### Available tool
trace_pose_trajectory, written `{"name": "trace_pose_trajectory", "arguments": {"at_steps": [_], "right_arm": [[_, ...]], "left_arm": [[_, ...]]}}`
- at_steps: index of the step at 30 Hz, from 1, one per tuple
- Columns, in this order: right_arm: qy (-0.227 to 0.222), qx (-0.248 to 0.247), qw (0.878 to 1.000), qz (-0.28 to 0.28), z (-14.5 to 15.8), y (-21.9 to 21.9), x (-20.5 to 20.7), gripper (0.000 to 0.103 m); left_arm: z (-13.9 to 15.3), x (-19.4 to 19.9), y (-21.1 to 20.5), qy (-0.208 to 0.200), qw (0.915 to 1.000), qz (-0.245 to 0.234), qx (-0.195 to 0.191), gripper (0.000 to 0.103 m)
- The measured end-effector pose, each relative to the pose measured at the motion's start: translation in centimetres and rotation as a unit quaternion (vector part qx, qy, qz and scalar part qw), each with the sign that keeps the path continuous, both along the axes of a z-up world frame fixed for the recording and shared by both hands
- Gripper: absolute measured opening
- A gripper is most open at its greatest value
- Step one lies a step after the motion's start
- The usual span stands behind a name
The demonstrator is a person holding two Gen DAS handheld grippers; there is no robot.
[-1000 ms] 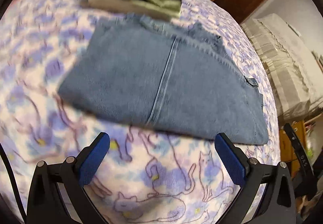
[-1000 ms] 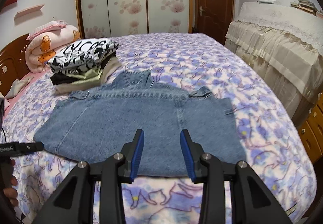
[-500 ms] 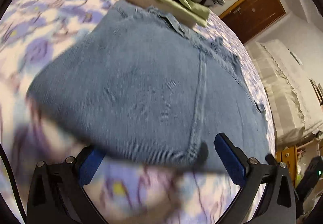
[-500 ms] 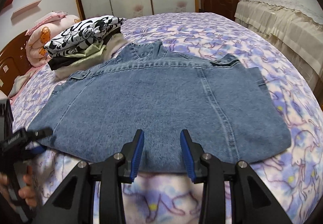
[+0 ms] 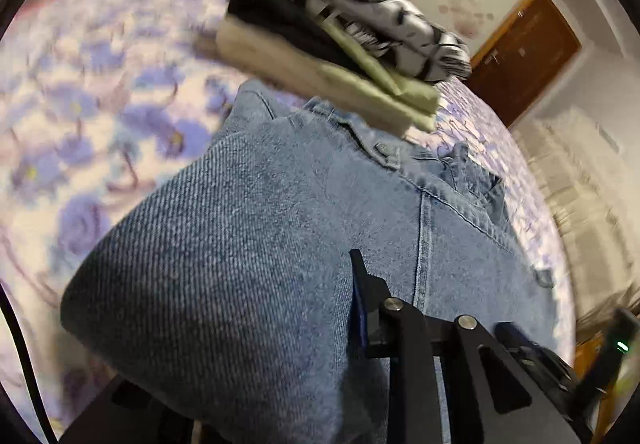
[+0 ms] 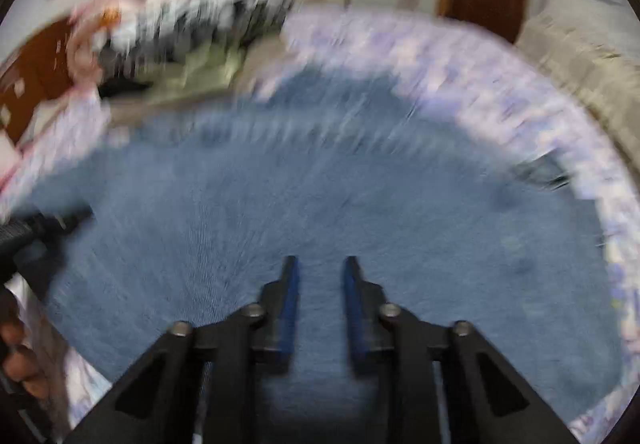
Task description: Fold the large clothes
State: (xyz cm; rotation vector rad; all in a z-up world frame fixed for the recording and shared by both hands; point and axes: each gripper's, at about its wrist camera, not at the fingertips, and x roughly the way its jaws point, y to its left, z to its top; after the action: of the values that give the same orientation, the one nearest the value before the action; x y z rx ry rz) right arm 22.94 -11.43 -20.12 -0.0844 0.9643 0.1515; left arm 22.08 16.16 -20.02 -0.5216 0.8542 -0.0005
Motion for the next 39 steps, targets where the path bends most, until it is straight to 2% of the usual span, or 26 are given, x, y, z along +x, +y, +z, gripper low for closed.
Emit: {"name": "trace_pose_trajectory", "arguments": {"at_steps": [3, 5, 6, 7, 9, 11, 13, 16, 19, 24, 28, 30, 32, 34, 37, 39], "right_arm": [[0.005, 0.014, 1.000, -0.005, -0.7, -0.3, 0.3, 0.017], [0.021, 0.042, 0.999, -0.008, -0.6, -1.2, 0.6, 0.017], [0.029, 0.055, 0.998, -0.005, -0.5, -1.6, 0.8, 0.018], [0.037, 0.064, 0.997, 0.000, -0.4, -1.9, 1.0, 0.018], [0.060, 0.088, 0.994, 0.006, 0.2, -2.9, 1.1, 0.017], [0.079, 0.117, 0.990, -0.001, 1.1, -4.2, 0.9, 0.017], [0.067, 0.130, 0.989, -0.018, 3.1, -6.7, -0.2, 0.017], [0.032, 0.110, 0.993, -0.038, 5.6, -10.4, -2.1, 0.017], [0.000, 0.093, 0.993, -0.075, 7.9, -15.5, -4.4, 0.017], [-0.029, 0.083, 0.986, -0.140, 8.7, -22.1, -8.1, 0.017], [-0.020, 0.106, 0.976, -0.189, 7.1, -26.5, -10.0, 0.017], [-0.012, 0.113, 0.972, -0.206, 6.2, -27.7, -10.5, 0.017], [-0.005, 0.118, 0.969, -0.217, 5.3, -28.5, -10.8, 0.017], [-0.003, 0.120, 0.968, -0.220, 4.7, -28.8, -10.9, 0.017], [-0.008, 0.125, 0.966, -0.225, 4.3, -29.2, -11.0, 0.017], [-0.009, 0.134, 0.964, -0.229, 4.2, -29.3, -10.9, 0.017]], "left_arm": [[3.5, -1.0, -2.7, -0.039, 0.9967, -0.013, 0.069, 0.020], [5.7, -1.5, -4.3, -0.067, 0.9929, -0.024, 0.095, 0.018], [6.6, -1.9, -4.7, -0.078, 0.9912, -0.030, 0.102, 0.010], [8.1, -2.0, -6.0, -0.095, 0.9876, -0.044, 0.117, 0.009], [9.7, -1.8, -7.5, -0.099, 0.9837, -0.059, 0.138, 0.009], [11.2, -1.6, -9.5, -0.110, 0.9804, -0.076, 0.145, 0.008], [12.4, -1.5, -11.4, -0.120, 0.9773, -0.089, 0.150, 0.008], [13.9, -1.9, -14.7, -0.137, 0.9734, -0.112, 0.145, 0.008], [14.9, -2.2, -20.0, -0.149, 0.9670, -0.152, 0.139, 0.008], [13.5, -1.9, -28.9, -0.145, 0.9571, -0.214, 0.131, 0.008], [10.5, -1.6, -35.0, -0.114, 0.9497, -0.260, 0.132, 0.008], [8.0, -1.7, -38.2, -0.094, 0.9411, -0.287, 0.153, 0.008], [5.9, -1.7, -40.3, -0.075, 0.9343, -0.302, 0.174, 0.008], [5.0, -2.0, -41.4, -0.065, 0.9330, -0.305, 0.179, 0.008], [5.8, -2.2, -41.8, -0.076, 0.9355, -0.302, 0.168, 0.008], [6.4, -2.2, -42.1, -0.085, 0.9336, -0.308, 0.162, 0.008]]}}
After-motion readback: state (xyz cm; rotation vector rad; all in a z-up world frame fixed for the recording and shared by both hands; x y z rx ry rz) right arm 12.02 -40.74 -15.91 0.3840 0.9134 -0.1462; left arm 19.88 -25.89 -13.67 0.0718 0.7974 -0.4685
